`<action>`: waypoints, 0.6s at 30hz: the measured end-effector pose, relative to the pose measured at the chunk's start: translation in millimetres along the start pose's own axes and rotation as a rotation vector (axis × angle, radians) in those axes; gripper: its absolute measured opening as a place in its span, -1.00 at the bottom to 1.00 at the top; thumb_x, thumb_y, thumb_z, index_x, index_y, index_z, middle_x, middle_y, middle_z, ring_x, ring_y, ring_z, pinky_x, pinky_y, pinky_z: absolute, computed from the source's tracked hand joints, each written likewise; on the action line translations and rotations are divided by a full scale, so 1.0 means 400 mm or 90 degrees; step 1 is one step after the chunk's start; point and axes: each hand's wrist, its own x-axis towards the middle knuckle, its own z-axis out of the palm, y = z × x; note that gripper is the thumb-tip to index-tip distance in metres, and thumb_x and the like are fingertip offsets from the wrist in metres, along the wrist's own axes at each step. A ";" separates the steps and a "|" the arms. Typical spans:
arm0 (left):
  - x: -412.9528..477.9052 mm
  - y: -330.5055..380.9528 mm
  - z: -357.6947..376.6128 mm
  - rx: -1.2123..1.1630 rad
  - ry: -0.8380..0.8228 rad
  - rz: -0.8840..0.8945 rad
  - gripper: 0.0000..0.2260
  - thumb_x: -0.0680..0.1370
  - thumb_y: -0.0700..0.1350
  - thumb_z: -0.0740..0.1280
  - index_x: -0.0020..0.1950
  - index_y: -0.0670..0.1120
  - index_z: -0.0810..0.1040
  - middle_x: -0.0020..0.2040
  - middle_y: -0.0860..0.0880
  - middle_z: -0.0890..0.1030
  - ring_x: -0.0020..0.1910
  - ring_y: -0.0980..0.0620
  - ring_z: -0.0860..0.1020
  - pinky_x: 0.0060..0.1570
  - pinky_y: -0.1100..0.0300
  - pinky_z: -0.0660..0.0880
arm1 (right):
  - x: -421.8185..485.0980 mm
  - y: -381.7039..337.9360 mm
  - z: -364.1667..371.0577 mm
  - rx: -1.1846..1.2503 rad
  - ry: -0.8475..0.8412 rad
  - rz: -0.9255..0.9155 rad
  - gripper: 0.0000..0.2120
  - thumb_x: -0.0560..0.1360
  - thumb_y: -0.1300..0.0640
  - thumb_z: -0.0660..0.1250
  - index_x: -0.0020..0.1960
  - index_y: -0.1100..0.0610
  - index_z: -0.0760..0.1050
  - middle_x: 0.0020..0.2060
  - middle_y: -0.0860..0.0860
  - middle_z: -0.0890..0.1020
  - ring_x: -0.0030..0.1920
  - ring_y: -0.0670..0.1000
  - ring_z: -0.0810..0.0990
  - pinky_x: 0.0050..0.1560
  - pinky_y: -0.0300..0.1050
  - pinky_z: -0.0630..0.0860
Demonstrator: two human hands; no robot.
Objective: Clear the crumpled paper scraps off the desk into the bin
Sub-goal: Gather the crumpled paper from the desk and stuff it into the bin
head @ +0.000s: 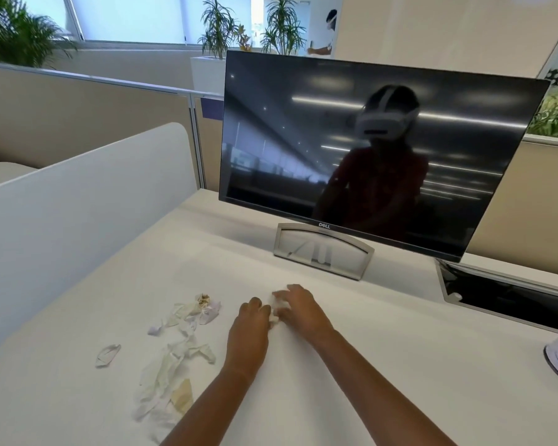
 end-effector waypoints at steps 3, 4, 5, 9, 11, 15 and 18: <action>-0.012 0.005 0.011 0.011 0.020 -0.004 -0.79 0.61 -0.17 0.11 0.18 -0.06 0.45 0.18 -0.01 0.44 0.15 0.04 0.40 -0.06 0.21 0.42 | -0.053 0.024 0.024 -0.071 0.058 -0.055 -0.72 0.56 0.20 0.20 0.25 0.12 0.47 0.23 0.08 0.46 0.27 0.08 0.39 0.23 -0.11 0.38; -0.016 0.007 0.012 0.015 0.021 -0.008 -0.80 0.61 -0.18 0.11 0.17 -0.06 0.45 0.19 0.00 0.43 0.16 0.04 0.40 -0.05 0.22 0.42 | -0.072 0.033 0.026 -0.079 0.079 -0.065 -0.75 0.55 0.23 0.20 0.20 0.13 0.50 0.17 0.07 0.49 0.21 0.06 0.42 0.17 -0.10 0.43; -0.019 0.009 0.012 0.018 0.020 -0.013 -0.81 0.61 -0.18 0.11 0.17 -0.06 0.45 0.19 0.00 0.43 0.16 0.05 0.40 -0.05 0.23 0.42 | -0.091 0.045 0.026 -0.079 0.097 -0.069 -0.77 0.54 0.24 0.19 0.16 0.13 0.51 0.13 0.06 0.51 0.17 0.04 0.43 0.12 -0.09 0.45; -0.034 0.024 0.010 -0.023 0.024 -0.050 -0.80 0.62 -0.20 0.12 0.19 -0.09 0.45 0.21 -0.02 0.40 0.21 0.05 0.37 0.01 0.26 0.44 | -0.160 0.102 -0.001 -0.038 0.142 -0.017 -0.78 0.53 0.28 0.18 0.11 0.17 0.54 0.09 0.08 0.53 0.12 0.03 0.44 0.03 -0.21 0.36; -0.045 0.033 0.004 -0.078 0.040 -0.078 -0.80 0.62 -0.21 0.13 0.18 -0.12 0.48 0.21 -0.05 0.42 0.21 0.02 0.37 0.05 0.23 0.44 | -0.195 0.140 -0.023 -0.029 0.170 -0.010 -0.78 0.51 0.31 0.22 0.09 0.20 0.57 0.06 0.10 0.57 0.11 0.05 0.48 0.03 -0.27 0.34; -0.069 0.071 -0.007 -0.242 0.083 -0.115 -0.80 0.58 -0.28 0.19 0.09 -0.20 0.58 0.12 -0.16 0.54 0.16 -0.08 0.43 0.12 0.20 0.37 | -0.279 0.216 -0.086 0.093 0.256 0.073 -0.83 0.48 0.36 0.29 0.02 0.28 0.61 -0.02 0.14 0.64 0.02 0.06 0.57 -0.09 -0.45 0.31; -0.089 0.143 -0.010 -0.392 0.087 -0.167 -0.84 0.56 -0.26 0.25 0.02 -0.26 0.61 0.04 -0.23 0.61 0.11 -0.14 0.52 0.07 0.18 0.38 | -0.340 0.271 -0.136 0.181 0.317 0.127 -0.84 0.45 0.39 0.33 -0.02 0.29 0.62 -0.06 0.14 0.65 -0.08 0.01 0.56 -0.13 -0.55 0.37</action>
